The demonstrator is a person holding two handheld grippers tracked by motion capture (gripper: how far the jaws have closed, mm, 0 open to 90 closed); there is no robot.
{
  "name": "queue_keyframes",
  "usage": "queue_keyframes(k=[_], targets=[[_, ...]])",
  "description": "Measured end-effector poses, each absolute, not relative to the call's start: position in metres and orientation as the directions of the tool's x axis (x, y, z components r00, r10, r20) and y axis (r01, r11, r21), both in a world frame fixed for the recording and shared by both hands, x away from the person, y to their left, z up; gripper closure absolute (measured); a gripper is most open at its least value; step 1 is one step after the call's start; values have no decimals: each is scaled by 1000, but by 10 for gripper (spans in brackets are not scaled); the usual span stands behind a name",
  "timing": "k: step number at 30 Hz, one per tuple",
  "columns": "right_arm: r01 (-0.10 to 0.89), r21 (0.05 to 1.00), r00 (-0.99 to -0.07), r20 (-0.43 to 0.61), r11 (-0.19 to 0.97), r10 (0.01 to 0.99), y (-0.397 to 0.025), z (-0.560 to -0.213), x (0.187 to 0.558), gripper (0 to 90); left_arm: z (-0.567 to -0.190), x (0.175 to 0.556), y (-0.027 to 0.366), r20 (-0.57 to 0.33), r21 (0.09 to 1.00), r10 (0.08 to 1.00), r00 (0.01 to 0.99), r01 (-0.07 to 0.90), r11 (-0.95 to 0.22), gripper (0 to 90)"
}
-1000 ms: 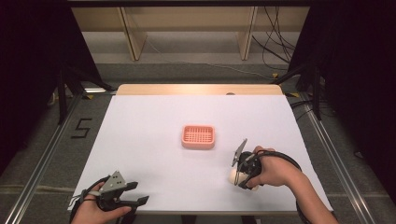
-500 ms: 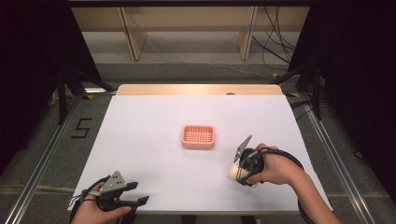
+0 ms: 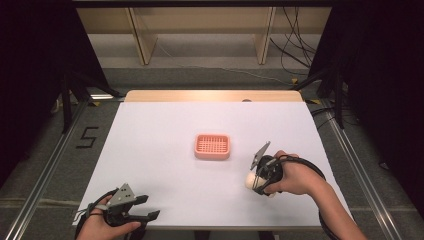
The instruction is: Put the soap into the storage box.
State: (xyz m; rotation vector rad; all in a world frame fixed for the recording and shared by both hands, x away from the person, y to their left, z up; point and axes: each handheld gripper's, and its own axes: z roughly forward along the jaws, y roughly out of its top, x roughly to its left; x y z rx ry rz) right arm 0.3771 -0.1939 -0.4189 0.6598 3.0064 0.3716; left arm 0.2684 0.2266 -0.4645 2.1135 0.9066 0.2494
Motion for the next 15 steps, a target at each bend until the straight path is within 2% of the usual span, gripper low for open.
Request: queue_keyframes(k=[15], targets=[[411, 297, -899, -23, 862, 437, -194, -418, 384, 504, -465, 268, 226, -127, 749, 683, 719, 521, -410, 330]])
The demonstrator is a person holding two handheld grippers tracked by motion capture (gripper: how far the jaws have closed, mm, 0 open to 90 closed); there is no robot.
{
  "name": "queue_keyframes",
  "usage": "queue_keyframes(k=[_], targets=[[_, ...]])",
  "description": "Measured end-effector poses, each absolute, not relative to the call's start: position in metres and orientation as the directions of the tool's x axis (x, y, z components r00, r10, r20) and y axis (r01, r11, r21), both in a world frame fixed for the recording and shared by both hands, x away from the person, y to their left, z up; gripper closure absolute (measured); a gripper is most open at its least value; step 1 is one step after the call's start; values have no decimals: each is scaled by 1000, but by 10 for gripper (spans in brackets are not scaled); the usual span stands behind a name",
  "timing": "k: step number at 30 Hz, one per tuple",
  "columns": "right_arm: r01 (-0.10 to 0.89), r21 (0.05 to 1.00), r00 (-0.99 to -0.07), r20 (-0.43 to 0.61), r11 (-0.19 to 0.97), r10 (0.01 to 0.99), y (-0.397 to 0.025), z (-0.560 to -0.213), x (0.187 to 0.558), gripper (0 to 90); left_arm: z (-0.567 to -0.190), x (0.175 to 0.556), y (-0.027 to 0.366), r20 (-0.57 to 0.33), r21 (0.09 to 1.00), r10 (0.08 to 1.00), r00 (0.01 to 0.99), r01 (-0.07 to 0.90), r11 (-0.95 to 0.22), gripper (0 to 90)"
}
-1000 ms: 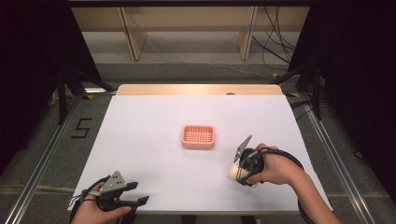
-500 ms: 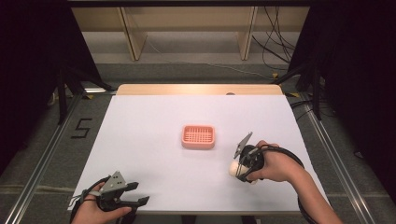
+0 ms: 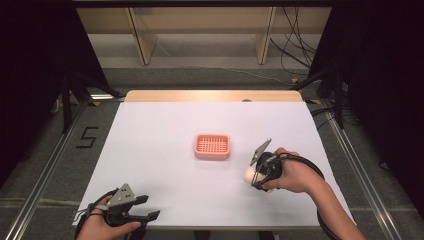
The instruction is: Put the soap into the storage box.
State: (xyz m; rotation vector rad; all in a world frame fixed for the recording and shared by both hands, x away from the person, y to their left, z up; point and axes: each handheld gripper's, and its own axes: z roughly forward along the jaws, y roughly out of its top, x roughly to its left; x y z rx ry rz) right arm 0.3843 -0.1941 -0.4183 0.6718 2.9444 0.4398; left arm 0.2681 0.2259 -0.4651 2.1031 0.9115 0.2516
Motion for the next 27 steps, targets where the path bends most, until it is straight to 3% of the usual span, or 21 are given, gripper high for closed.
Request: queue_keyframes(k=[27], targets=[[429, 363, -873, -66, 827, 483, -196, -416, 389, 504, -464, 268, 227, -129, 747, 680, 722, 521, -412, 330]])
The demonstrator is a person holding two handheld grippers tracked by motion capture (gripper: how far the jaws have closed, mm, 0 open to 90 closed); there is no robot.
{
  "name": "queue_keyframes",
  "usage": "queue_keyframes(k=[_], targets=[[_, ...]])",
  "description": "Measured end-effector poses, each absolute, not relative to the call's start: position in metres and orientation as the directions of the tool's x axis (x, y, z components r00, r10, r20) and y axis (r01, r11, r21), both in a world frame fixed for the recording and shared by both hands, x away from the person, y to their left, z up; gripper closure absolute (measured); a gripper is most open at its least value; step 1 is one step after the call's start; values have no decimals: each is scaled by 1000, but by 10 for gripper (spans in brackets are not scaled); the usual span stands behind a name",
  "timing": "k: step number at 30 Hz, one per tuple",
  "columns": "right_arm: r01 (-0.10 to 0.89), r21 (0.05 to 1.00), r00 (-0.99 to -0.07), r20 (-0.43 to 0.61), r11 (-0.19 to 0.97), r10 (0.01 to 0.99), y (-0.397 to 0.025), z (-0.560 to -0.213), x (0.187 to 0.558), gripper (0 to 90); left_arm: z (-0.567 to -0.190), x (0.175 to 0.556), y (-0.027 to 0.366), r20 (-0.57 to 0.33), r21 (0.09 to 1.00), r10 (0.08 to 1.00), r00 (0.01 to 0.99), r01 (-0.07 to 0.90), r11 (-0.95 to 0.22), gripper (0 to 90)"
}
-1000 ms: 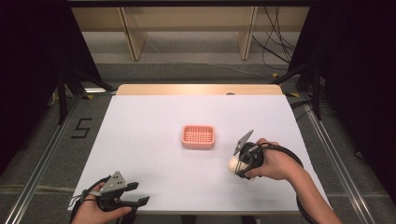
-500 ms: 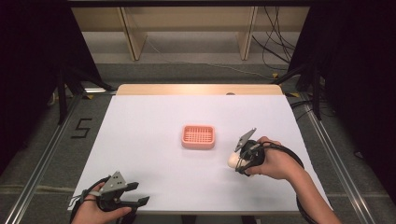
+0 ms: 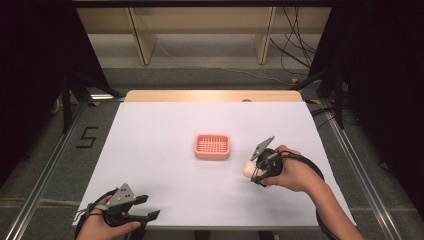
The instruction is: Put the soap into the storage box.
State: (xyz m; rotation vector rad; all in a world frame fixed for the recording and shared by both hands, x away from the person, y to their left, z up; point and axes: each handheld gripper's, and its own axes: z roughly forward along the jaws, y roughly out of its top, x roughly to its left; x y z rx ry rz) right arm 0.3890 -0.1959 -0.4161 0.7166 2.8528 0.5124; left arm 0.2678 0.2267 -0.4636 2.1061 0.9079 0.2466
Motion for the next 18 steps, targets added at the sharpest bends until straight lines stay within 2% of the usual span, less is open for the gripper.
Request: queue_keyframes(k=[5, 8, 11, 18], targets=[[426, 374, -873, -70, 824, 483, -197, -416, 391, 505, -464, 268, 227, -126, 748, 683, 719, 521, -410, 330], [471, 374, -847, -60, 799, 528, -196, -416, 390, 505, -463, 269, 228, -103, 752, 672, 733, 500, -430, 330], [440, 394, -858, -80, 807, 507, -196, -416, 393, 505, -463, 269, 228, -104, 751, 672, 733, 501, -430, 330], [453, 410, -844, -88, 791, 529, -194, -415, 396, 505, -463, 269, 228, -110, 750, 670, 734, 503, -429, 330]])
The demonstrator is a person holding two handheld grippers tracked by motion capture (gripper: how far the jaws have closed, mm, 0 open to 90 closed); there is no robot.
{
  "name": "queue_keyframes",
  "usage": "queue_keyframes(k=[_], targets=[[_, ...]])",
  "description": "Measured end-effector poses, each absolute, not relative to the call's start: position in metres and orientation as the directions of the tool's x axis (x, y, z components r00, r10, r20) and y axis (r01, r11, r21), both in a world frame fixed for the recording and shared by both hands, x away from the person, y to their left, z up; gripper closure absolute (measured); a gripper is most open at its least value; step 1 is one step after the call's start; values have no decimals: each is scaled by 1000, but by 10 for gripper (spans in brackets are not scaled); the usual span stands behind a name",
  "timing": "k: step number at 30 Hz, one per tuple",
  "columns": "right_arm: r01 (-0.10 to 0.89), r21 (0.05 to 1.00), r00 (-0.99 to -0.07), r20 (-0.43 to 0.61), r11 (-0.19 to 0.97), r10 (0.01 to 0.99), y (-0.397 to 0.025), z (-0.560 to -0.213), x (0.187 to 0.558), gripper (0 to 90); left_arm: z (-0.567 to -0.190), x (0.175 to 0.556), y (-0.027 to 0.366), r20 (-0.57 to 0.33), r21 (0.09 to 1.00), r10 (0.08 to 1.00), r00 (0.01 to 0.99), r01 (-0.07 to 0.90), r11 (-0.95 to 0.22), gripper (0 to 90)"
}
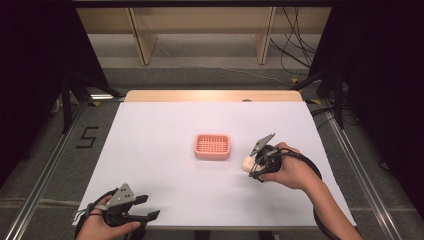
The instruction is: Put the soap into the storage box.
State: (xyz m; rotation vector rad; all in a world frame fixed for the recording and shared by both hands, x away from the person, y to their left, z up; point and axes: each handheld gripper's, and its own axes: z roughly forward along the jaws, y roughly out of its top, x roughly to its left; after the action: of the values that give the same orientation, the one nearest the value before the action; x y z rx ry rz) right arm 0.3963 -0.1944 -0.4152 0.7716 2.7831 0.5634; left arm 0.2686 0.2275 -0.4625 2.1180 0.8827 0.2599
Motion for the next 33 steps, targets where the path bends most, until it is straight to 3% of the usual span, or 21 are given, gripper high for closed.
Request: queue_keyframes(k=[33], targets=[[440, 456, -836, -106, 774, 538, -180, -406, 415, 505, -462, 268, 226, -121, 758, 674, 729, 506, -412, 330]])
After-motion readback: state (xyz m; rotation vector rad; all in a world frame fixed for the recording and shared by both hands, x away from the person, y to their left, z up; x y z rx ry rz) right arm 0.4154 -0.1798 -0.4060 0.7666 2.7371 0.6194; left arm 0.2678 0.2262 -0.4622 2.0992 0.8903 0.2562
